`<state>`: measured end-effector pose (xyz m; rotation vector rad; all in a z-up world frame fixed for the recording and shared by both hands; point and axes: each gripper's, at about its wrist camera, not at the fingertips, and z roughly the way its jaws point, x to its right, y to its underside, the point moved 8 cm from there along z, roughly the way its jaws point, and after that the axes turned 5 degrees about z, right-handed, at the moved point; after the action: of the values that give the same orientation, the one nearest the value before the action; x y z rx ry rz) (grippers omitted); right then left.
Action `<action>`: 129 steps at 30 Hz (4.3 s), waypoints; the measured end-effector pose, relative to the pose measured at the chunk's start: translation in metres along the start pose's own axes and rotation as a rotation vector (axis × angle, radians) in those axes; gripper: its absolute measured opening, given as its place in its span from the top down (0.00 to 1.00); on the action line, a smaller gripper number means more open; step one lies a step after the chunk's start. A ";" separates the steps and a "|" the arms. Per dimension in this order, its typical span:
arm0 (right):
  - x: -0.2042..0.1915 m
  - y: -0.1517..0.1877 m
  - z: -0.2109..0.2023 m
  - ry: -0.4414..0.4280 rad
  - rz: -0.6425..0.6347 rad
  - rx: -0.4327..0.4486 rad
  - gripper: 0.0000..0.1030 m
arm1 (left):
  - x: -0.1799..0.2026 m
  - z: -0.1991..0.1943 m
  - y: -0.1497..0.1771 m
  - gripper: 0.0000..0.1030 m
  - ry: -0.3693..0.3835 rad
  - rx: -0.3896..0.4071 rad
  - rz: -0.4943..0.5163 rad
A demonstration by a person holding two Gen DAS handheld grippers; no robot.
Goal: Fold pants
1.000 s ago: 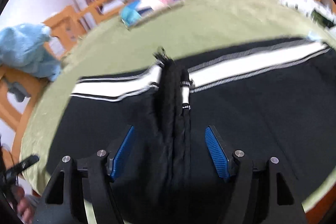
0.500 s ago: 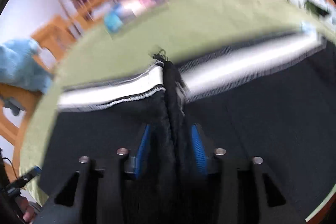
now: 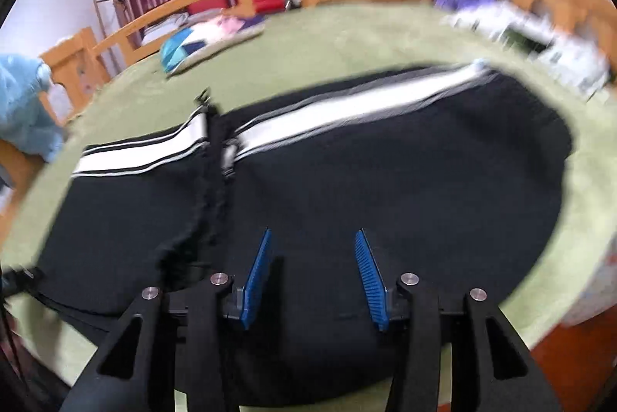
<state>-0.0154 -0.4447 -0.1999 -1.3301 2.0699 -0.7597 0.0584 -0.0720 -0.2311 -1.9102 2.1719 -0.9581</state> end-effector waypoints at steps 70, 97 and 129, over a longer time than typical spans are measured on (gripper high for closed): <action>0.014 -0.048 0.108 -0.138 0.267 -0.263 0.69 | -0.173 -0.008 -0.103 0.58 -0.140 -0.107 -0.002; -0.252 0.040 0.006 -0.314 -0.145 -0.243 0.59 | -0.166 -0.076 0.012 0.39 -0.092 0.009 -0.030; -0.198 0.052 -0.059 -0.127 -0.174 -0.103 0.52 | -0.074 -0.123 -0.027 0.37 -0.325 0.225 0.099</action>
<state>-0.0194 -0.2347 -0.1669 -1.5889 1.9348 -0.6299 0.0412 0.0435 -0.1436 -1.7016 1.8689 -0.7733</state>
